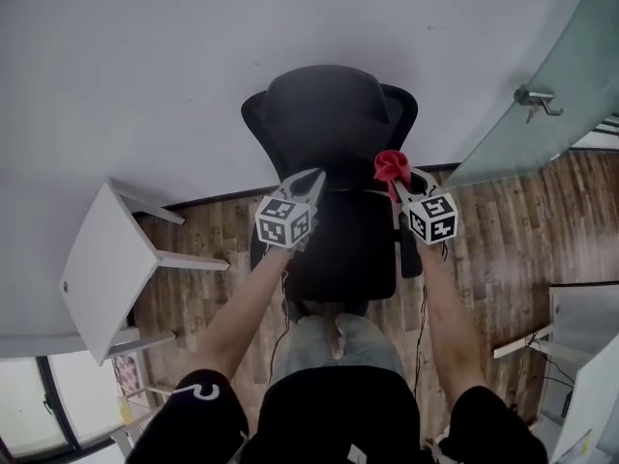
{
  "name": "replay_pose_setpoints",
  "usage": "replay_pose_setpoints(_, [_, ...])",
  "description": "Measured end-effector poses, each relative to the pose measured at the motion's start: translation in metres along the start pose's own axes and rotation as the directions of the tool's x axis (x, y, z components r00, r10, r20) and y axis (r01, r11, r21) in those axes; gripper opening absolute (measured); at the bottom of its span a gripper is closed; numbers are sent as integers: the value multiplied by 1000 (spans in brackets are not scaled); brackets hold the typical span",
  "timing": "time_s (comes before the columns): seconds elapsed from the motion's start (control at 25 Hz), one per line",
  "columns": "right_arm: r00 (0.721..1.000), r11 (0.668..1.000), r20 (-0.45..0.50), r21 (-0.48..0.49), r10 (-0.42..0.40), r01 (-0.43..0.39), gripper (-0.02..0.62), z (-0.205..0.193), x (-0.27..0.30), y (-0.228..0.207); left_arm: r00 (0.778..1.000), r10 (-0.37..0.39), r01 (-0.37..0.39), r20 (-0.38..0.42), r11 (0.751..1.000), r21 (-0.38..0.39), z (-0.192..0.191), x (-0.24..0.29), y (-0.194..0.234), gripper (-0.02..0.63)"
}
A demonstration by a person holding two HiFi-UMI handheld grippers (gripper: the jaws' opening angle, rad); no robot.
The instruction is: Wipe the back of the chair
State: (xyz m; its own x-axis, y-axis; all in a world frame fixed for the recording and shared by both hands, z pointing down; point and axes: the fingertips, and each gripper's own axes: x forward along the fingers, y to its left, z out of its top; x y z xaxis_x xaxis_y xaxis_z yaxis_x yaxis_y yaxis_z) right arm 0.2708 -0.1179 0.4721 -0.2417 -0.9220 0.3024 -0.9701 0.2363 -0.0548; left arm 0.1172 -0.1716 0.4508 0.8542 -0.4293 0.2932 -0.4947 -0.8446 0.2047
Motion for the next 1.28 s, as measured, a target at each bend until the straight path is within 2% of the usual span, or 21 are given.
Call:
replay_pose_setpoints(0.2, [998, 1000, 68, 12, -12, 11, 69, 53, -25, 30, 996, 27, -27, 85, 1000, -3, 47, -43, -7, 23])
replay_pose_setpoints(0.4, [996, 999, 81, 25, -47, 45, 69, 76, -42, 67, 994, 54, -59, 95, 997, 42, 57, -95, -9, 23])
replay_pose_setpoints(0.56, [995, 997, 73, 49, -69, 65, 69, 77, -58, 102, 992, 72, -78, 101, 995, 59, 49, -143, -16, 23])
replay_pose_setpoints(0.84, [997, 996, 68, 77, -41, 36, 69, 62, -79, 161, 989, 114, -120, 98, 991, 57, 14, -210, -24, 23])
replay_pose_setpoints(1.08, [998, 996, 47, 82, -45, 41, 69, 48, -99, 193, 982, 148, -148, 113, 989, -12, -12, -253, -30, 23])
replay_pose_setpoints(1.28, [998, 995, 41, 90, -51, 47, 69, 41, -121, 207, 977, 175, -170, 123, 984, -53, -19, -272, -42, 23])
